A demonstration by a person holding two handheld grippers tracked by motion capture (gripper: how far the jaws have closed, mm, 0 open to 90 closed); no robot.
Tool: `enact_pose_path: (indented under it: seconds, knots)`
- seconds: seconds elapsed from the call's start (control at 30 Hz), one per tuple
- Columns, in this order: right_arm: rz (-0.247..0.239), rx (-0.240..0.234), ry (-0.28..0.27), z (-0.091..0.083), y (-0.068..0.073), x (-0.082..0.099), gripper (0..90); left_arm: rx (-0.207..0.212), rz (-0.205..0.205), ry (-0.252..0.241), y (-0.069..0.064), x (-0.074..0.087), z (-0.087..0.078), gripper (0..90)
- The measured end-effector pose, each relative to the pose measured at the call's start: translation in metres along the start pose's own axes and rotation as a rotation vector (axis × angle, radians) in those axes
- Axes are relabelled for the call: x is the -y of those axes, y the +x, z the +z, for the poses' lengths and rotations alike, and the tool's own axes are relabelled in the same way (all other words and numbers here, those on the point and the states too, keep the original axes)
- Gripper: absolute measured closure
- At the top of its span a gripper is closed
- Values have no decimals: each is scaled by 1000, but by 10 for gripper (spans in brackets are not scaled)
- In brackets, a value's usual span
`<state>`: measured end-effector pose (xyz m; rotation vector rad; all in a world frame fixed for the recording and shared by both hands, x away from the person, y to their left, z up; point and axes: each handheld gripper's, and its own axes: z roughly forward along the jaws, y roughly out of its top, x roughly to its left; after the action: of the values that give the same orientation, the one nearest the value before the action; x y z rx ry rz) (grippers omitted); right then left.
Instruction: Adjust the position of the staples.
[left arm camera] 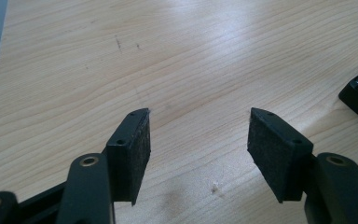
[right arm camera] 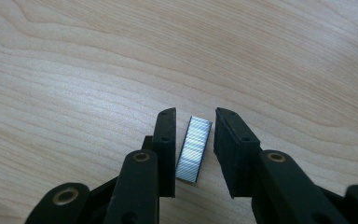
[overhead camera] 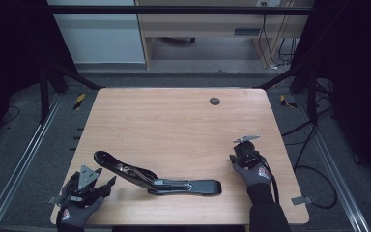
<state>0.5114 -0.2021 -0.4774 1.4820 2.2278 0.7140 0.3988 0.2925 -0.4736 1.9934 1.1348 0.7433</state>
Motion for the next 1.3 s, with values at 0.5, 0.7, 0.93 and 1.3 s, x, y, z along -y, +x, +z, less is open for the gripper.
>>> enact_pose_path:
  seconds: [0.5,0.7,0.93,1.3]
  knots:
    - [9,-7,15,1,0,0,783,7,5,7,-1,1,1,390]
    - [-24,-43,-20,-14,-2,4,784,7,6,4,-2,1,0,390]
    - [-98,-104,-23,-29,2,26,783,9,16,6,-4,1,-1,390]
    - [-94,-156,-21,-42,8,52,782,6,16,7,-4,1,-1,390]
